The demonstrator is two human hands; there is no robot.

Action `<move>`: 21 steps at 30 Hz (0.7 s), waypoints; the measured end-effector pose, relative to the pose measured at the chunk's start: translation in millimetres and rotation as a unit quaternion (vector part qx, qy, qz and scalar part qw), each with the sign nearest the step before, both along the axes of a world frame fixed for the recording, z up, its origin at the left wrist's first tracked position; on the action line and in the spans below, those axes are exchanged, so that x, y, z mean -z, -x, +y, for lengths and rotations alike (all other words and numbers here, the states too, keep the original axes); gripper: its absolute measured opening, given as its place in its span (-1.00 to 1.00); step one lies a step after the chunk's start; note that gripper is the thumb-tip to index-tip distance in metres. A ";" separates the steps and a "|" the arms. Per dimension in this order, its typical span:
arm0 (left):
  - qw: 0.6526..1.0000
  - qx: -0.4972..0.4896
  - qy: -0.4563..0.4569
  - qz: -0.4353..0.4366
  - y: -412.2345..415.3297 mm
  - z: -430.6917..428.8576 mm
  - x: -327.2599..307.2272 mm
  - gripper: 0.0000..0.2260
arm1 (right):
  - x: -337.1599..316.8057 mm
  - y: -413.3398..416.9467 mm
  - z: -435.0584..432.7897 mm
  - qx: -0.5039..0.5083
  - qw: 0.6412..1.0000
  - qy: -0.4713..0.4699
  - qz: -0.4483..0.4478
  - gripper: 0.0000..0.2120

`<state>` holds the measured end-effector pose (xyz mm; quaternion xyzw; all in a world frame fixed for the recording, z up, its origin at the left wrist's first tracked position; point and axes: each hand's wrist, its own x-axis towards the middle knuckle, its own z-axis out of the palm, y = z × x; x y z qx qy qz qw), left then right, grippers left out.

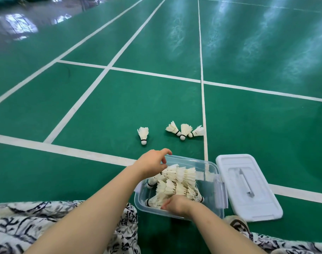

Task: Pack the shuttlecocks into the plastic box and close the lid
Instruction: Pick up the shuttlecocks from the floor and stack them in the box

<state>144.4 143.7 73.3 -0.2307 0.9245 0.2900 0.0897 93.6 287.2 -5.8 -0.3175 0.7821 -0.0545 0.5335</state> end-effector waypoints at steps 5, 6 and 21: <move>1.000 -0.013 0.002 -0.021 -1.1 -5.2 5.9 -0.66 | -0.3 2.7 -6.3 -0.081 0.996 -0.039 -0.004 -0.61; 1.000 -0.013 0.001 -0.023 -0.8 -5.0 6.3 -0.66 | -0.8 2.9 -6.8 -0.084 0.996 -0.041 -0.007 -0.60; 0.998 -0.011 0.043 0.050 10.1 22.3 -19.8 -0.74 | -57.6 38.1 -11.2 0.144 0.978 0.141 0.054 -0.78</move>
